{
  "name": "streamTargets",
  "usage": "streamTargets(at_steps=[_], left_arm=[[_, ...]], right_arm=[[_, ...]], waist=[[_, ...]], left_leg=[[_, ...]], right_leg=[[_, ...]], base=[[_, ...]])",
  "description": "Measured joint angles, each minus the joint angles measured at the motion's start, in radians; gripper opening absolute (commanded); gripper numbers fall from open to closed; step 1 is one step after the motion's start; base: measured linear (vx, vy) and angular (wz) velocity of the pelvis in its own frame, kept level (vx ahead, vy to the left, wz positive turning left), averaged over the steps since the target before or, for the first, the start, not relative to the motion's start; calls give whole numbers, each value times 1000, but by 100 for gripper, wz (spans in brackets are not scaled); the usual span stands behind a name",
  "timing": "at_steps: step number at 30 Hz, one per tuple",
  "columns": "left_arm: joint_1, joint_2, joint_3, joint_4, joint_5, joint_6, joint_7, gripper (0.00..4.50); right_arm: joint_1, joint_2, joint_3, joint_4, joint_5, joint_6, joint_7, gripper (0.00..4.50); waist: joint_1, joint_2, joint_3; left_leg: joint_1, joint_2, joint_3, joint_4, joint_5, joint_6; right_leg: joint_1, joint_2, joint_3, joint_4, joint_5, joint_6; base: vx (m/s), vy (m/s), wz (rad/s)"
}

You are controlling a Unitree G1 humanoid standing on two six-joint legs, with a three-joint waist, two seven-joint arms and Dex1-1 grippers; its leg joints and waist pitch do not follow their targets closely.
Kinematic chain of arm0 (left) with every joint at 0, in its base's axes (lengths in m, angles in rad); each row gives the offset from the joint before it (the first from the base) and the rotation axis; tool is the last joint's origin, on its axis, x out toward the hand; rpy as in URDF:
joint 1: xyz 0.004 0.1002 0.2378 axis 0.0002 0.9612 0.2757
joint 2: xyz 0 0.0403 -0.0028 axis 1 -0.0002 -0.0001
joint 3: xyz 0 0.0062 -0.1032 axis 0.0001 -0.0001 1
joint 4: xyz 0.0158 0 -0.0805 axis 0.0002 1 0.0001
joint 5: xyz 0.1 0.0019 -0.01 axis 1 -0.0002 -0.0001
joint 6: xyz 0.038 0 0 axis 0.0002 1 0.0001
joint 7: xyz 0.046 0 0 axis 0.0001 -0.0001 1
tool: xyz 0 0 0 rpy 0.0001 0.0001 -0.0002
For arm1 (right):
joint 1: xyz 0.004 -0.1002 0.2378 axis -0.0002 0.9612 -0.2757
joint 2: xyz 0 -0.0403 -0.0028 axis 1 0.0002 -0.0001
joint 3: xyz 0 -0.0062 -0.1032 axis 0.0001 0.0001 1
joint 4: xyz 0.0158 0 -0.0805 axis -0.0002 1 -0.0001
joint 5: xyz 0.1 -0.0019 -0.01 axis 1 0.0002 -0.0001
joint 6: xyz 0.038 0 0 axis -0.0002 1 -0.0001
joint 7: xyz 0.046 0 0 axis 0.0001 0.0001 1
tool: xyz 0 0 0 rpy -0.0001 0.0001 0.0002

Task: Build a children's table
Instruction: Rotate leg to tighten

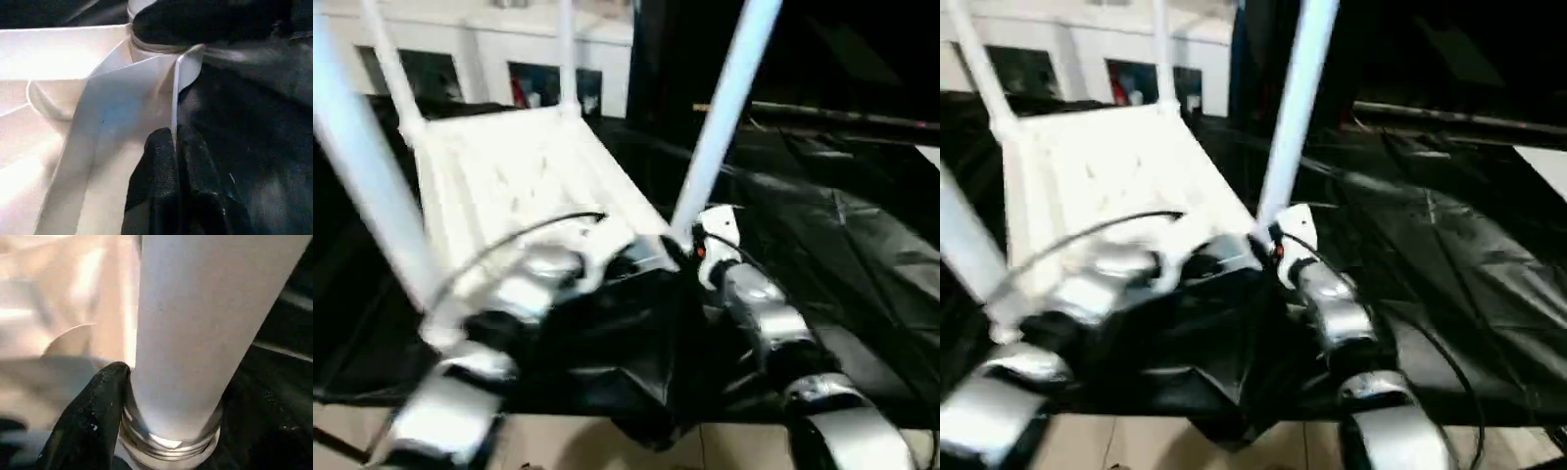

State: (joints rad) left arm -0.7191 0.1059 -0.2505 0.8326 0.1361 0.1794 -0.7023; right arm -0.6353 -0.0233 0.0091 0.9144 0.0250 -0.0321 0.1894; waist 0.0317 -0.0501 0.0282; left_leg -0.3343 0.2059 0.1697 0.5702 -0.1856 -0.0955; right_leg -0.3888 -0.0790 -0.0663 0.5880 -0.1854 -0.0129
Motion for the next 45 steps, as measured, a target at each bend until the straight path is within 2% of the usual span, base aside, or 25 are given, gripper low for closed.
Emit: streamTargets(at_steps=[3, 4, 5, 7, 11, 16, 21, 25, 29, 32, 36, 45], left_arm=[[-4, -13, -2, 11, 12, -10, 11, 0], [-5, -13, -2, 15, 13, -15, 10, 0], [-5, -11, -4, 17, 15, -24, 5, 0], [-4, 3, -11, 16, 15, -42, -19, 0], [1, 47, -12, 15, 13, -80, -73, 0], [22, 145, -13, -6, -21, -162, -271, 0], [24, 209, -18, -29, -52, -206, -443, 0], [24, 227, -18, -37, -75, -197, -513, 0], [27, 236, -19, -37, -81, -198, -554, 0], [30, 236, -21, -37, -81, -202, -568, 0], [33, 238, -21, -38, -82, -202, -570, 0], [40, 238, -20, -41, -75, -202, -547, 0]], right_arm=[[1, 2, -6, 6, -2, -15, -19, 259], [2, 2, -8, 6, -2, -19, -18, 294], [4, 2, -13, 6, 1, -21, -9, 294], [13, -4, -23, -5, 13, -27, 36, 331], [36, -45, -8, -34, 27, -43, 189, 335], [102, -206, 67, -119, 47, -82, 532, 335], [113, -264, 90, -172, 68, -89, 740, 335], [110, -270, 105, -173, 70, -88, 795, 335], [109, -274, 122, -172, 69, -79, 838, 335], [109, -274, 123, -172, 70, -78, 861, 300], [109, -273, 123, -171, 71, -76, 869, 277], [128, -252, 107, -178, 89, -65, 831, 273]], waist=[[-1, 3, -2], [-1, 3, -1], [-1, 3, -1], [-2, 4, -1], [-1, 3, -1], [5, 4, 0], [6, 6, -2], [7, 6, -2], [17, 6, -1], [25, 6, -1], [25, 6, -1], [26, 6, -1]], left_leg=[[0, 0, 0, -3, 0, 0], [0, -1, 0, -3, 0, 0], [0, -1, 0, -3, 0, 1], [0, -1, 0, -3, 0, 1], [1, 0, 0, -12, 0, 1], [-4, 1, 1, -15, 0, 0], [-18, 3, 2, -12, 4, 6], [-19, 3, 6, -5, -1, 16], [-19, 3, 11, -3, -1, 17], [-17, 3, 12, -2, -4, 11], [-16, 3, 13, -1, -4, 10], [-16, 3, 13, -1, -4, 10]], right_leg=[[4, 0, -1, -11, 0, 0], [4, 0, 0, -12, 0, 0], [5, 0, 1, -12, 0, 0], [4, 0, 0, -12, 0, 0], [2, 1, -2, -10, 0, 0], [1, 2, -2, -8, 10, 1], [-12, 3, -2, -7, 9, -2], [-13, 1, 0, -6, 6, -6], [-13, 1, 1, -5, 6, -6], [-13, 0, 2, -3, 6, -6], [-13, 0, 3, 0, 6, -6], [-13, 0, 3, 3, 5, -5]], base=[[0, 0, 0], [0, 0, 0], [0, 0, 0], [0, 0, 0], [0, 0, 0], [0, 0, 0], [22, 5, -1], [45, 21, -2], [0, 0, 0], [0, 0, 0], [0, 0, 0], [0, 0, 0]])
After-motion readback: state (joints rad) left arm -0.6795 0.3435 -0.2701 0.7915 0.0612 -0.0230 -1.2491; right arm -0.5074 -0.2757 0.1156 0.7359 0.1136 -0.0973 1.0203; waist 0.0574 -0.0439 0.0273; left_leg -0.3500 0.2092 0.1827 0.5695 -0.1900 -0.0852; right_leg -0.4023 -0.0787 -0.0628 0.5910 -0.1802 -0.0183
